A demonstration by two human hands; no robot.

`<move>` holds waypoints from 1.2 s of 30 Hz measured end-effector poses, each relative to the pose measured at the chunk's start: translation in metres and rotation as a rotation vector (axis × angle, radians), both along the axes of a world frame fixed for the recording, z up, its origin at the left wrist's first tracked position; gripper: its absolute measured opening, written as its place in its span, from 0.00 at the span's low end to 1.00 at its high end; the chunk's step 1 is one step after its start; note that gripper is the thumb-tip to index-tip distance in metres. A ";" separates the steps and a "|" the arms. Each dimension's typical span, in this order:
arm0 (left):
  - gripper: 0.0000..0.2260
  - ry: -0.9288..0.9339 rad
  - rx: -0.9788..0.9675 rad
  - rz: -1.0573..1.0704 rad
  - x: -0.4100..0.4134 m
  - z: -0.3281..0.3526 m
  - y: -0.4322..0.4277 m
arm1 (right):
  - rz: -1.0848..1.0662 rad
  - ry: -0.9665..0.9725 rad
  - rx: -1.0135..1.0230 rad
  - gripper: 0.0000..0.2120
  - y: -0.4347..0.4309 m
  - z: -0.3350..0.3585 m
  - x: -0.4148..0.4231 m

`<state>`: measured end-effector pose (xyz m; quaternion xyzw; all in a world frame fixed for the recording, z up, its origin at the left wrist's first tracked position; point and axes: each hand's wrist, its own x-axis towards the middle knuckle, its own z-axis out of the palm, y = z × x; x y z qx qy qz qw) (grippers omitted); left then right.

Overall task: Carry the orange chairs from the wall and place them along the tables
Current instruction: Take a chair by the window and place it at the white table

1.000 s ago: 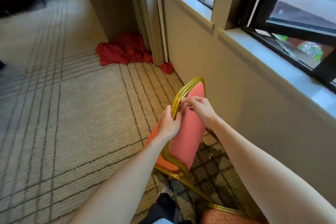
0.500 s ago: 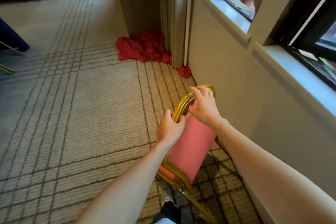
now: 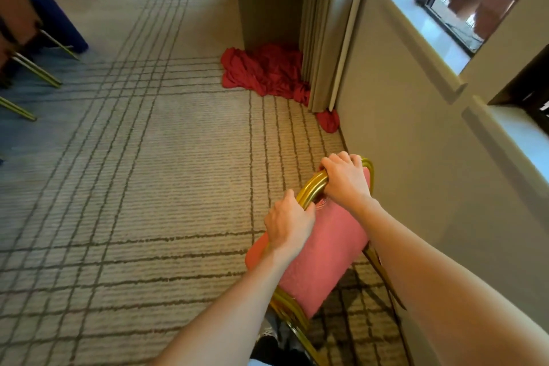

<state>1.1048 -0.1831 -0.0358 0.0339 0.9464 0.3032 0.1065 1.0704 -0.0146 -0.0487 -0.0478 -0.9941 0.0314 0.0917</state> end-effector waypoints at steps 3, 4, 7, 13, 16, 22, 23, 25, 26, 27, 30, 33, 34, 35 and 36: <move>0.18 0.019 -0.032 0.021 -0.009 -0.002 -0.005 | 0.041 0.073 -0.091 0.10 -0.004 -0.009 -0.009; 0.16 0.025 -0.024 0.024 -0.012 -0.001 -0.007 | 0.051 0.085 -0.138 0.13 -0.006 -0.009 -0.011; 0.12 0.025 -0.008 0.016 -0.015 0.001 -0.017 | 0.095 0.087 -0.243 0.15 -0.015 -0.002 -0.017; 0.09 0.062 0.001 0.067 -0.011 0.002 -0.056 | 0.244 0.108 -0.272 0.14 -0.050 0.006 -0.023; 0.09 0.074 0.001 0.095 -0.015 0.007 -0.085 | 0.324 0.125 -0.237 0.13 -0.076 0.012 -0.036; 0.09 0.117 -0.013 0.118 -0.028 0.023 -0.144 | 0.479 0.166 -0.206 0.07 -0.131 0.032 -0.063; 0.09 0.121 -0.022 0.118 -0.030 0.026 -0.155 | 0.493 0.172 -0.214 0.07 -0.142 0.032 -0.068; 0.07 0.136 -0.036 0.129 -0.038 0.033 -0.181 | 0.521 0.172 -0.212 0.07 -0.169 0.036 -0.082; 0.07 0.144 -0.043 0.128 -0.041 0.037 -0.191 | 0.524 0.161 -0.210 0.07 -0.179 0.038 -0.087; 0.06 0.153 -0.039 0.134 -0.044 0.040 -0.204 | 0.528 0.148 -0.216 0.07 -0.193 0.040 -0.092; 0.07 0.167 -0.044 0.156 -0.054 0.045 -0.248 | 0.537 0.078 -0.221 0.08 -0.236 0.044 -0.106; 0.06 0.184 -0.085 0.162 -0.063 0.049 -0.285 | 0.561 0.041 -0.216 0.10 -0.272 0.044 -0.117; 0.06 0.183 -0.098 0.168 -0.065 0.048 -0.299 | 0.577 0.035 -0.223 0.10 -0.287 0.043 -0.122; 0.07 0.187 -0.107 0.173 -0.066 0.046 -0.311 | 0.600 0.022 -0.228 0.11 -0.301 0.043 -0.126; 0.07 0.195 -0.114 0.185 -0.066 0.045 -0.324 | 0.627 0.001 -0.224 0.11 -0.316 0.043 -0.129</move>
